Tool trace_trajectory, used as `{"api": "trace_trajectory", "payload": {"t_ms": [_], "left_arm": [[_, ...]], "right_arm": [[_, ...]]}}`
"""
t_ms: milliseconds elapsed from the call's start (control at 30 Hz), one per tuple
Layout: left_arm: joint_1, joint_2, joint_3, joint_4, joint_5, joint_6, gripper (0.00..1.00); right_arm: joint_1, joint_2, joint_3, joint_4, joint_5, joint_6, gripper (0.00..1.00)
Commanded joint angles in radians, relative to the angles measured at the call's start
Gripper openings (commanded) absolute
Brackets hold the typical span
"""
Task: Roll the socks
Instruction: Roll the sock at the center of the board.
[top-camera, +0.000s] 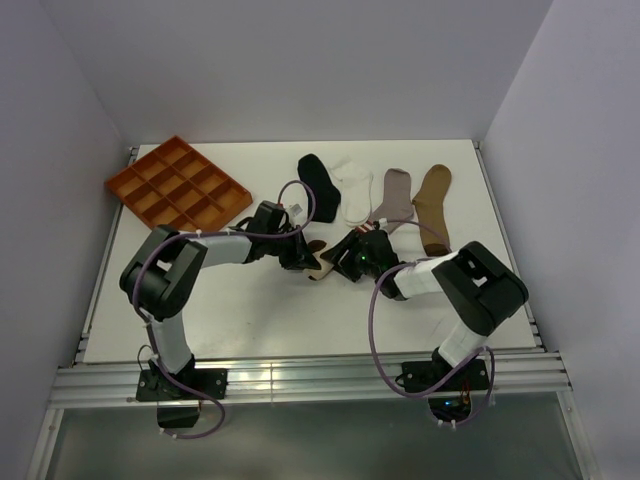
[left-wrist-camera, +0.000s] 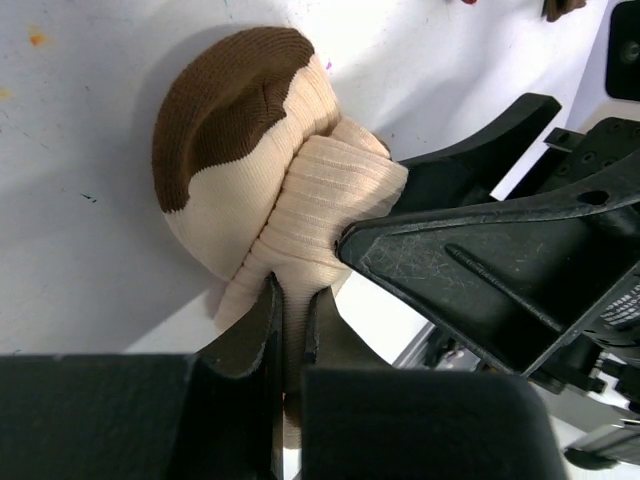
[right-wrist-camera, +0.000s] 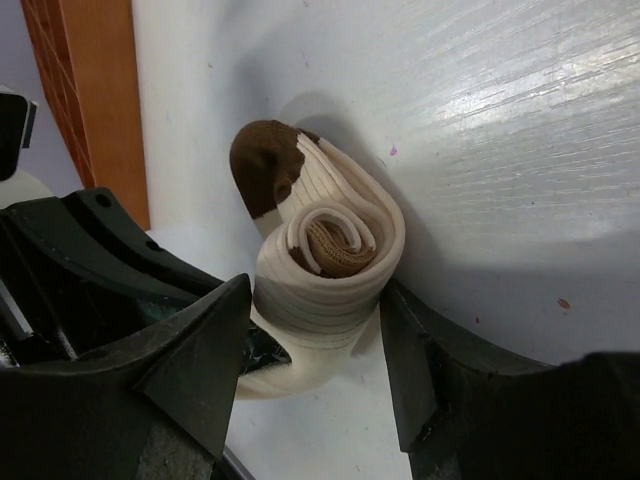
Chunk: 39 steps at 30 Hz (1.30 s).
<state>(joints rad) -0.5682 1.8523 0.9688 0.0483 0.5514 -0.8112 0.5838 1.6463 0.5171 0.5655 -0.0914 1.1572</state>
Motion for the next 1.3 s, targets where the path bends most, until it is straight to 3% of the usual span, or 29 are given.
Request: {"api": "trace_trajectory", "payload": {"t_ms": [0,133,267,400,600,667,733,767,967,1267], "left_arm": [[0.002,0.044,0.001,-0.027,0.03,-0.02,0.01],[0.004,0.039,-0.018,0.007,0.042,-0.04,0.01],[0.004,0.006,-0.047,0.021,0.018,-0.042,0.01],[0.002,-0.048,-0.084,0.03,-0.054,-0.028,0.07],[-0.035,-0.215,-0.148,-0.011,-0.292,0.053,0.35],[-0.076,-0.257,-0.157,-0.045,-0.446,0.086,0.43],[-0.113,-0.312,-0.16,-0.085,-0.546,0.115,0.46],[-0.154,-0.332,-0.165,-0.094,-0.679,0.124,0.48],[-0.338,-0.441,-0.214,0.002,-1.026,0.24,0.55],[-0.487,-0.345,-0.171,0.171,-1.113,0.455,0.56]], "right_arm": [[0.001,0.036,-0.012,0.019,0.027,0.019,0.62],[0.001,0.067,0.015,-0.033,0.022,0.012,0.54],[0.001,0.069,0.053,-0.12,0.012,-0.013,0.23],[0.002,0.055,0.119,-0.268,0.005,-0.053,0.08],[0.004,0.069,0.296,-0.594,0.016,-0.161,0.03],[0.004,0.079,0.351,-0.67,0.01,-0.177,0.03],[0.004,0.101,0.392,-0.723,-0.007,-0.191,0.03],[0.004,0.109,0.405,-0.745,-0.011,-0.197,0.03],[0.004,0.152,0.454,-0.809,-0.044,-0.214,0.03],[0.005,0.176,0.474,-0.814,-0.082,-0.212,0.04]]}}
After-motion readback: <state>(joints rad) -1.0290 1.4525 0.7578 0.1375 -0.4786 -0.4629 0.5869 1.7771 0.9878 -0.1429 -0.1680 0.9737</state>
